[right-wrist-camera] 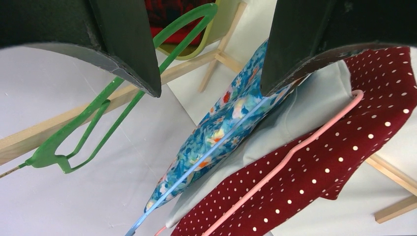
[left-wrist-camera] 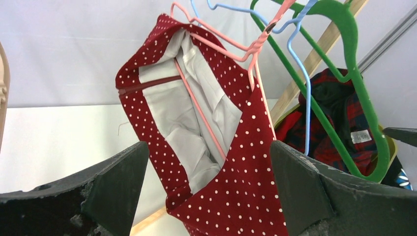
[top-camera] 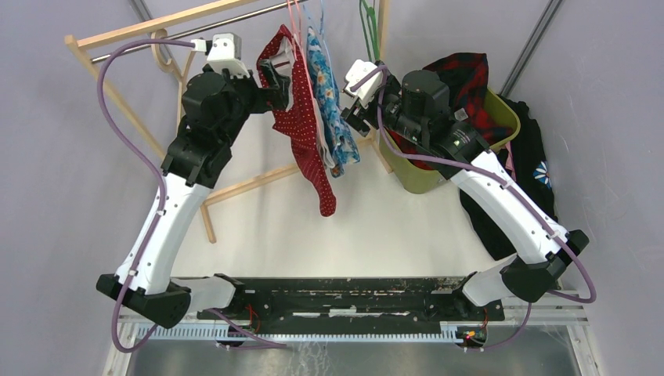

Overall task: Remove the skirt from the hanger
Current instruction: Pick up the hanger from the clothesline.

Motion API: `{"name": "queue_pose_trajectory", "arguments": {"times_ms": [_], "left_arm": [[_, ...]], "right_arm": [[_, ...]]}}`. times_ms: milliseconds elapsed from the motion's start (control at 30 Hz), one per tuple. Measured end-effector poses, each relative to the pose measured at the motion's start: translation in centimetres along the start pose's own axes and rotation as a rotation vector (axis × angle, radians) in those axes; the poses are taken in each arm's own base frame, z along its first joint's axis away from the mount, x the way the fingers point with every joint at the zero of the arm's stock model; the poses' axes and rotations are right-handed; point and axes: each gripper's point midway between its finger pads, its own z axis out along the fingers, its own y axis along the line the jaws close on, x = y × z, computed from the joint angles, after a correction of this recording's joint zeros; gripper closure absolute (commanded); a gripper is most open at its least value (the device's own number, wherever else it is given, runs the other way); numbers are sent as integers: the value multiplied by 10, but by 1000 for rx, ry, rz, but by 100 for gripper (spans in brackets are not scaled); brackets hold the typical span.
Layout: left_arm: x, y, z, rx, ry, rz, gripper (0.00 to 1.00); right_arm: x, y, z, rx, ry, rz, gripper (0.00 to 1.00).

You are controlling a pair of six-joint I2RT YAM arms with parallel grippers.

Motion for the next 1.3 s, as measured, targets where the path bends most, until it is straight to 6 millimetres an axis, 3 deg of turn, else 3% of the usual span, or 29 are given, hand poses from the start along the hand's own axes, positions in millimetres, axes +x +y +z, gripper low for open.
{"name": "queue_pose_trajectory", "arguments": {"times_ms": [133, 500, 767, 1300], "left_arm": [[-3, -1, 1, 4, -11, -2, 1], [33, -3, 32, 6, 83, 10, 1], [18, -13, 28, 47, 54, -22, 1], [13, -26, 27, 107, 42, -80, 1]], "right_arm": [[0, 0, 0, 0, 0, 0, 20], [0, -1, 0, 4, 2, -8, 20], [3, -3, 1, 16, 9, -15, 20], [3, -3, 1, 17, 10, -17, 20]]}}
